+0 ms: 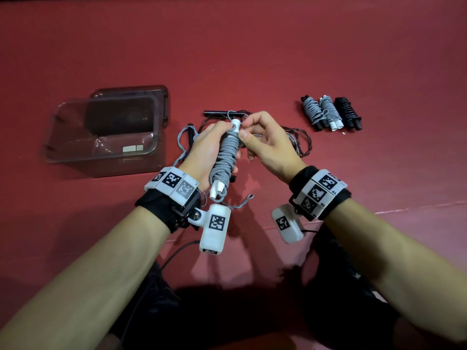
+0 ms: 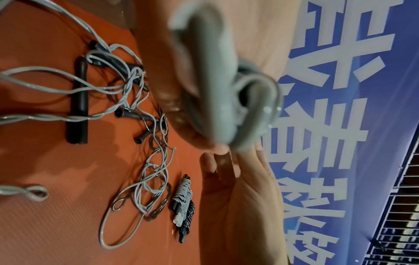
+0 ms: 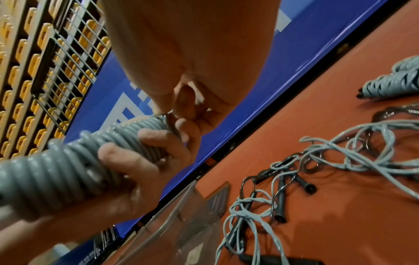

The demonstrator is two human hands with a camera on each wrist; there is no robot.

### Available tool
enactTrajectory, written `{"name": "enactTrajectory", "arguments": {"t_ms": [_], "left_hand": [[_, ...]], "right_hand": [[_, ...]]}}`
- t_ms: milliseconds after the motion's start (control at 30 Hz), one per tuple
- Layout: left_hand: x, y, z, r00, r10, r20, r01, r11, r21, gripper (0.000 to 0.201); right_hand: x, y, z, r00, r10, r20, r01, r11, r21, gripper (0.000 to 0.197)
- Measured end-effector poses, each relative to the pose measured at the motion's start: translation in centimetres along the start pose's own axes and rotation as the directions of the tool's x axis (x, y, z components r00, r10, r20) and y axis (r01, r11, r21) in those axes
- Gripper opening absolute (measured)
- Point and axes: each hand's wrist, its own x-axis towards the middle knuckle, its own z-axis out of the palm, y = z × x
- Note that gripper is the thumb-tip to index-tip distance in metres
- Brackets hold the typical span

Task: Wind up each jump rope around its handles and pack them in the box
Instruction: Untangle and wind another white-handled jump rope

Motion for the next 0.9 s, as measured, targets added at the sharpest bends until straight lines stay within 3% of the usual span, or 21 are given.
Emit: {"name": "enactTrajectory", "arguments": {"t_ms": [167,467,567,700,767,833,900], "left_hand": [[-0.2,0.2,-0.1,0.998,0.043,-0.052,-0.04,0.998,0.056,0.019],[-0.3,1.4,0.2,1.0,0.007,0.008,-0.007,1.0,-0.014,0.011],[-0.3,1.1,0.1,0.998,0.038,-0.046,-0.04,0.999,-0.024,0.013],[0.0,0.0,-0.3,0.98,0.119,-0.161,-0.117,0.993,0.019,0.02],[0.3,-0.5,-0.4,0.967,0.155,-0.201,-0.143,0.987,0.072,0.021],[0.2,-0.7,-0.4,0.956,0.192,-0.222,-0.161,0.975,0.154,0.022],[0.1,-0.8,0.0,0.955,0.199,-0.22,-0.153,0.966,0.208,0.021]], "right_hand": [[0.1,-0.3,-0.7,0.997,-0.068,0.029,0.07,0.992,-0.1,0.022],[1.5,-1.7,-2.1,0.98,-0.143,0.139,0.188,0.894,-0.407,0.026],[1.8,-1.9,-2.1,0.967,-0.196,0.162,0.254,0.77,-0.585,0.028],[1.5,-0.9,-1.0,0.926,-0.25,0.282,0.372,0.48,-0.794,0.033],[1.1,-0.6,-0.4,0.918,-0.246,0.311,0.387,0.388,-0.836,0.034],[0.8,-0.6,-0.3,0.906,-0.285,0.312,0.406,0.385,-0.829,0.035],[0.6,-0.8,-0.5,0.92,-0.337,0.199,0.355,0.502,-0.789,0.029]]}}
